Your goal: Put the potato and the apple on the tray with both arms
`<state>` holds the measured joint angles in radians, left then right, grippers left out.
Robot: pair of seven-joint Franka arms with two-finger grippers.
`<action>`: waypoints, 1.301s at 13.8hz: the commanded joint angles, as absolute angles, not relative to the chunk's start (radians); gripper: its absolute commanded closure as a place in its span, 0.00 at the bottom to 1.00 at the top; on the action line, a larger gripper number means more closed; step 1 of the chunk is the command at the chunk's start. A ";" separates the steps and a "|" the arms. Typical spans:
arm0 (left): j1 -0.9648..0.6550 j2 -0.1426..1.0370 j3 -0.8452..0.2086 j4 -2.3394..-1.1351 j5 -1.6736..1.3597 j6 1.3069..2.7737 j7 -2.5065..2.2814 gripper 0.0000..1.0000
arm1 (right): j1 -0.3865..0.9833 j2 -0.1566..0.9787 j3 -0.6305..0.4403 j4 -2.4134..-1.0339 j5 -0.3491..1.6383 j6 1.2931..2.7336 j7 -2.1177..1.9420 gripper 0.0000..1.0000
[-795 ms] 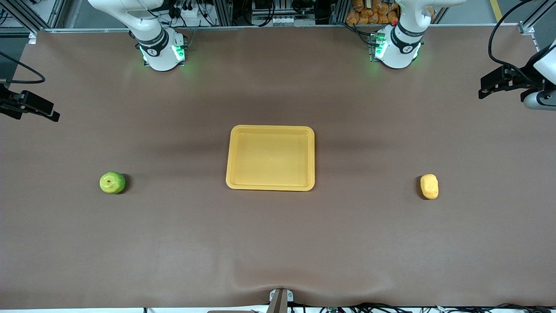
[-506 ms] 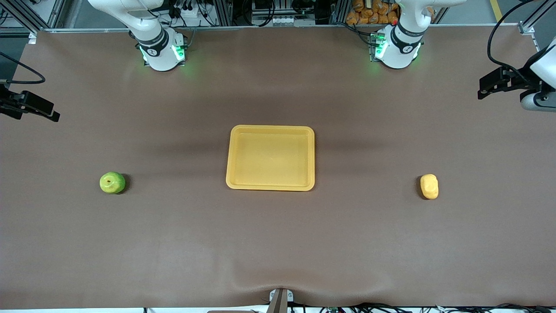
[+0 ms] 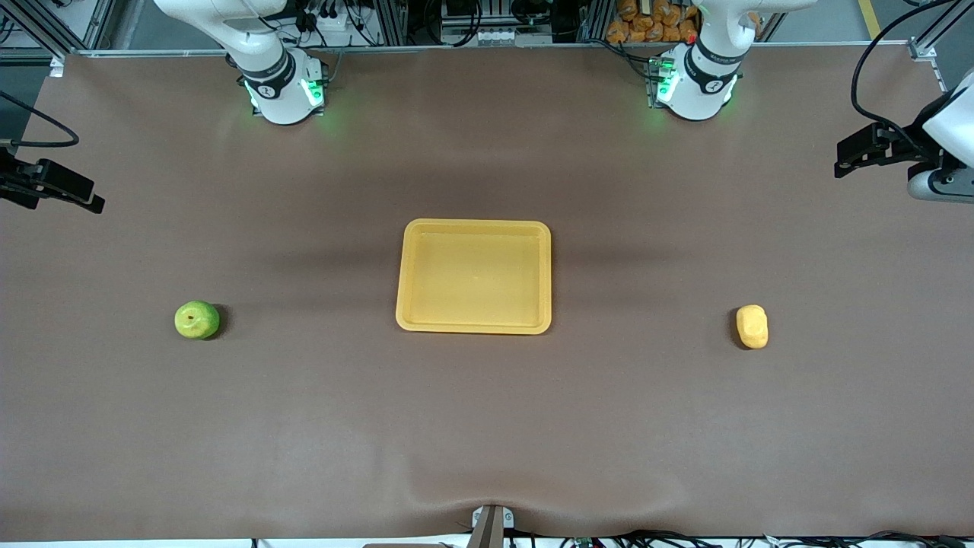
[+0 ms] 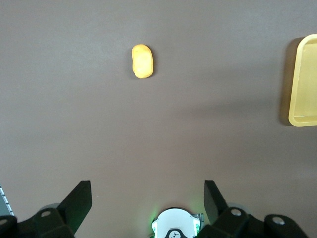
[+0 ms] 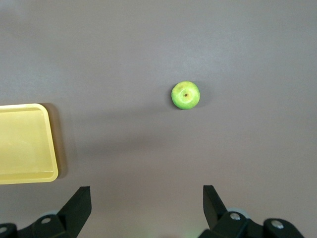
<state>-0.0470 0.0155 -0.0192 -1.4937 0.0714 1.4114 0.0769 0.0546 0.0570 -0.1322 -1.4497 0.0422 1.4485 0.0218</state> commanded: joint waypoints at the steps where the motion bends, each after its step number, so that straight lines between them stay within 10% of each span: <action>1: -0.008 0.052 -0.020 -1.486 0.046 1.405 0.075 0.00 | 0.051 0.041 -0.135 -1.457 0.055 1.454 0.023 0.00; 18: -0.014 0.270 -0.028 -1.649 -0.005 1.765 -0.089 0.00 | 0.041 0.129 -0.135 -1.442 0.038 1.463 -0.003 0.00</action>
